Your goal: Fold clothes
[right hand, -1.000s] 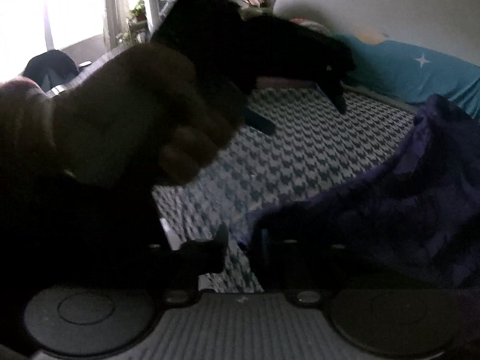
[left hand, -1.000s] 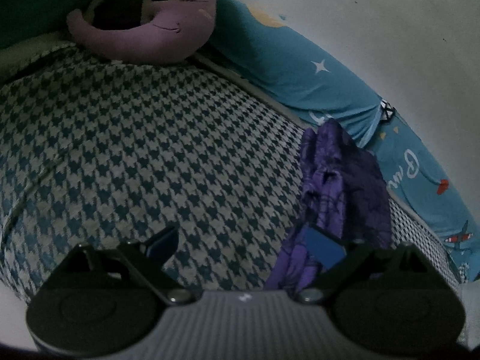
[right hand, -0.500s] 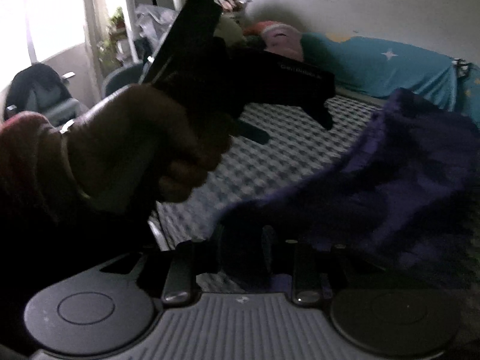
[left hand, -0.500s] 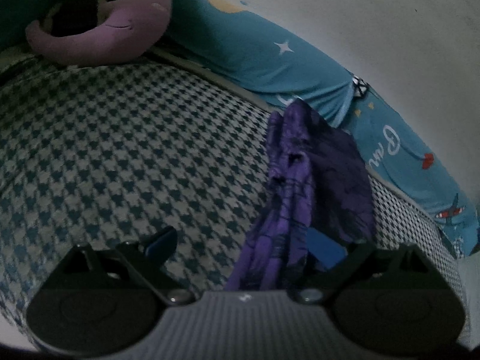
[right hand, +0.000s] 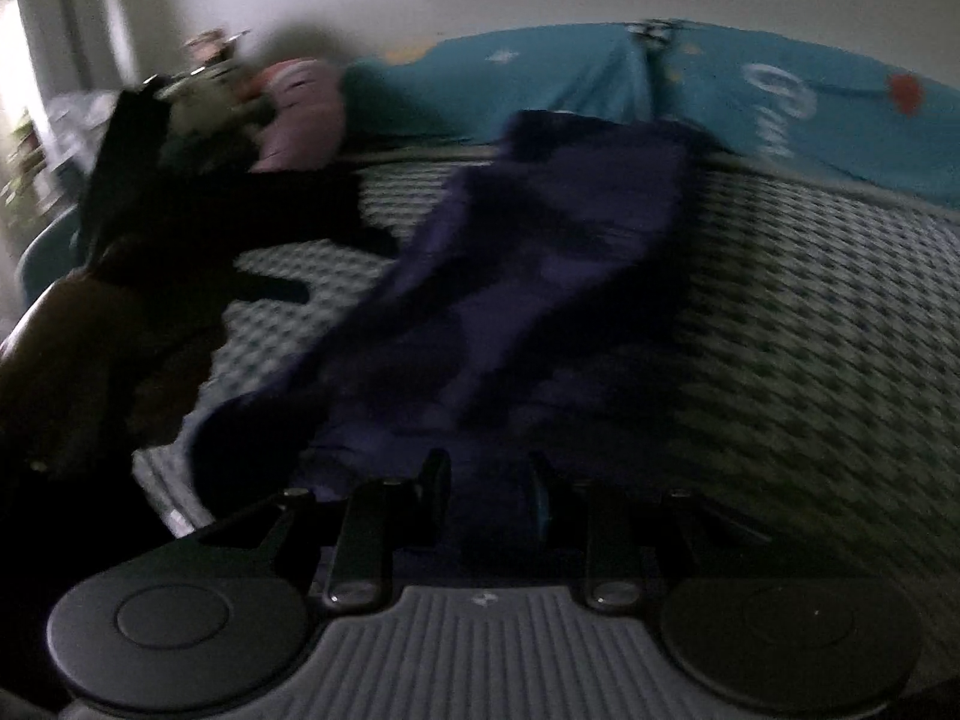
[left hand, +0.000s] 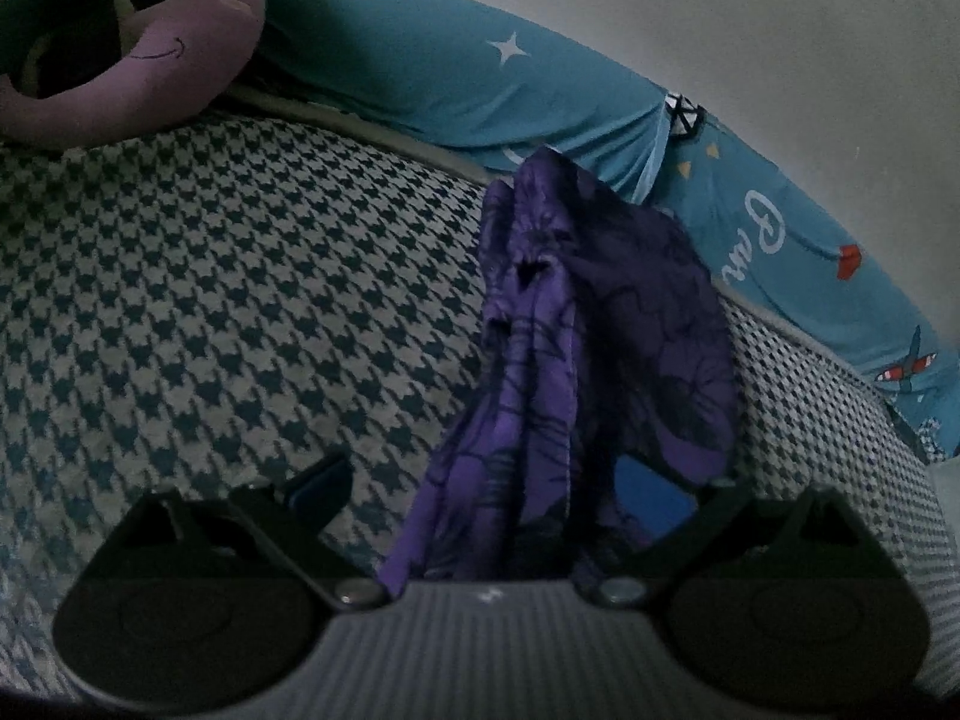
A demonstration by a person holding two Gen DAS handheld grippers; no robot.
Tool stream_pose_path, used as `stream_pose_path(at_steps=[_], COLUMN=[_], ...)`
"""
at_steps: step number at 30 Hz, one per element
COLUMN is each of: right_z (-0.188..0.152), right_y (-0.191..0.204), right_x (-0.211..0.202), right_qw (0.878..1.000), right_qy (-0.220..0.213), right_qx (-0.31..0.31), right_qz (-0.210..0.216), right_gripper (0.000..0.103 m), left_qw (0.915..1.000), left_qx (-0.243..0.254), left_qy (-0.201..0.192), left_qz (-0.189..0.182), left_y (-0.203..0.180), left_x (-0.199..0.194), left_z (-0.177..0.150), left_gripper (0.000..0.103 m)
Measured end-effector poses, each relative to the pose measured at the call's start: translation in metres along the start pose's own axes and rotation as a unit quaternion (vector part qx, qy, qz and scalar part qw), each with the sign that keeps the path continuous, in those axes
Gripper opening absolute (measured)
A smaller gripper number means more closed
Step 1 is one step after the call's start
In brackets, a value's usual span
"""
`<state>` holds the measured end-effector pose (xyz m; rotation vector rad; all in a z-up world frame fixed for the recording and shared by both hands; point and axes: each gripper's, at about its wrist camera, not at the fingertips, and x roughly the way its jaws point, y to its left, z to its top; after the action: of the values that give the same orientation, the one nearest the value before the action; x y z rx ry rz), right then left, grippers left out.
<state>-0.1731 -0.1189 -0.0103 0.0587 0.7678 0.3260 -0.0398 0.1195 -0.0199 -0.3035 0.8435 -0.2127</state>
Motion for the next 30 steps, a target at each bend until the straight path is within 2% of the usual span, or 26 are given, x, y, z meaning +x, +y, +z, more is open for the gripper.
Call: stream_pose_path(at_steps=[6, 8, 13, 15, 16, 17, 18, 19, 24, 30], right_z=[-0.005, -0.008, -0.016, -0.018, -0.018, -0.018, -0.019, -0.019, -0.02, -0.031], right_y=[-0.033, -0.039, -0.049, -0.049, -0.048, -0.048, -0.049, -0.05, -0.043, -0.032], right_x=[-0.007, -0.004, 0.008, 0.01, 0.01, 0.01, 0.011, 0.011, -0.003, -0.004], right_qw=[0.997, 0.996, 0.99, 0.989, 0.99, 0.989, 0.989, 0.988, 0.991, 0.992], right_qy=[0.012, 0.023, 0.059, 0.059, 0.056, 0.056, 0.056, 0.056, 0.05, 0.073], right_qx=[0.064, 0.083, 0.128, 0.134, 0.132, 0.135, 0.14, 0.145, 0.121, 0.088], right_qz=[-0.042, -0.037, -0.012, -0.012, -0.013, -0.011, -0.008, -0.006, -0.021, -0.056], right_gripper=[0.03, 0.034, 0.035, 0.035, 0.033, 0.017, 0.01, 0.008, 0.005, 0.004], left_qw=[0.9999, 0.9998, 0.9995, 0.9994, 0.9993, 0.9992, 0.9992, 0.9991, 0.9983, 0.9947], left_qx=[-0.002, -0.005, -0.009, -0.014, -0.016, -0.017, -0.016, -0.016, -0.021, -0.029], left_qy=[0.005, 0.006, 0.009, 0.01, 0.011, 0.012, 0.013, 0.013, 0.015, 0.019], left_qz=[0.012, 0.017, 0.028, 0.031, 0.032, 0.033, 0.035, 0.038, 0.053, 0.096], left_y=[-0.008, -0.009, -0.008, -0.007, -0.006, -0.004, -0.004, -0.004, 0.002, 0.015], left_x=[0.013, 0.016, 0.021, 0.023, 0.023, 0.024, 0.025, 0.025, 0.029, 0.037], left_z=[-0.001, -0.001, -0.001, -0.001, -0.001, -0.001, -0.001, -0.001, -0.001, -0.002], left_gripper=[0.098, 0.098, 0.098, 0.098, 0.098, 0.098, 0.098, 0.098, 0.098, 0.098])
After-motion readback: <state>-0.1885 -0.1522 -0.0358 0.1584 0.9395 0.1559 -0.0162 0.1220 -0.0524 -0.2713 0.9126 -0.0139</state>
